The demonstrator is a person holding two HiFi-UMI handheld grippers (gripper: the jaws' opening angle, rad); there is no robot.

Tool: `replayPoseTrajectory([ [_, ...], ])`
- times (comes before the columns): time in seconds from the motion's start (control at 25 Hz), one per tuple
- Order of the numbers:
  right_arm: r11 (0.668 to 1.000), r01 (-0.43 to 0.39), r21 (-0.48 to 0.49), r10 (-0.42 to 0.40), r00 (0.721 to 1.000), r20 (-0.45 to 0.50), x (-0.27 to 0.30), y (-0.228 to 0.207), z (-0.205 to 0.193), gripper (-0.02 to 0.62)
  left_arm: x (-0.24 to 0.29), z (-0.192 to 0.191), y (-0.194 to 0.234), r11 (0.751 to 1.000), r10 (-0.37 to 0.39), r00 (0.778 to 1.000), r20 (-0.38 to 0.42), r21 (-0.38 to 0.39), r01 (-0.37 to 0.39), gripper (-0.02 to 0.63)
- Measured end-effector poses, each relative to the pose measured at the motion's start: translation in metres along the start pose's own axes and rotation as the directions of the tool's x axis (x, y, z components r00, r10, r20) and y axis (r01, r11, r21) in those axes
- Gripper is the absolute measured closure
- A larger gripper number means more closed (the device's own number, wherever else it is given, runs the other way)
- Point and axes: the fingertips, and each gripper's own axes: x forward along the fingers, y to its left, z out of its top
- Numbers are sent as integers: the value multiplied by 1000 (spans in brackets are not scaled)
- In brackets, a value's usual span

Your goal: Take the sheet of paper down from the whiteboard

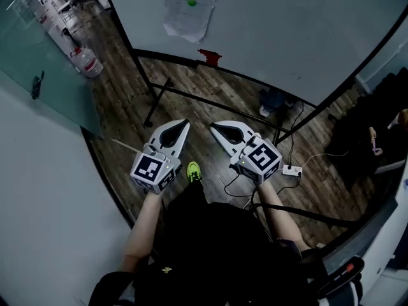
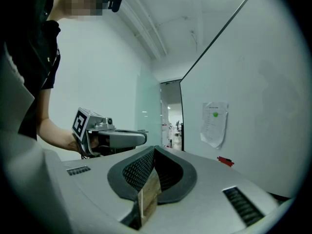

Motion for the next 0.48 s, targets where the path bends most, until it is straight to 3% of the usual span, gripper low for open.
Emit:
replayPoseTrajectory([
  [0.48,1000,26,-12,-26,999,-26,48,-45,10,594,43,15,55,1000,-21,999,25,17,20,578],
])
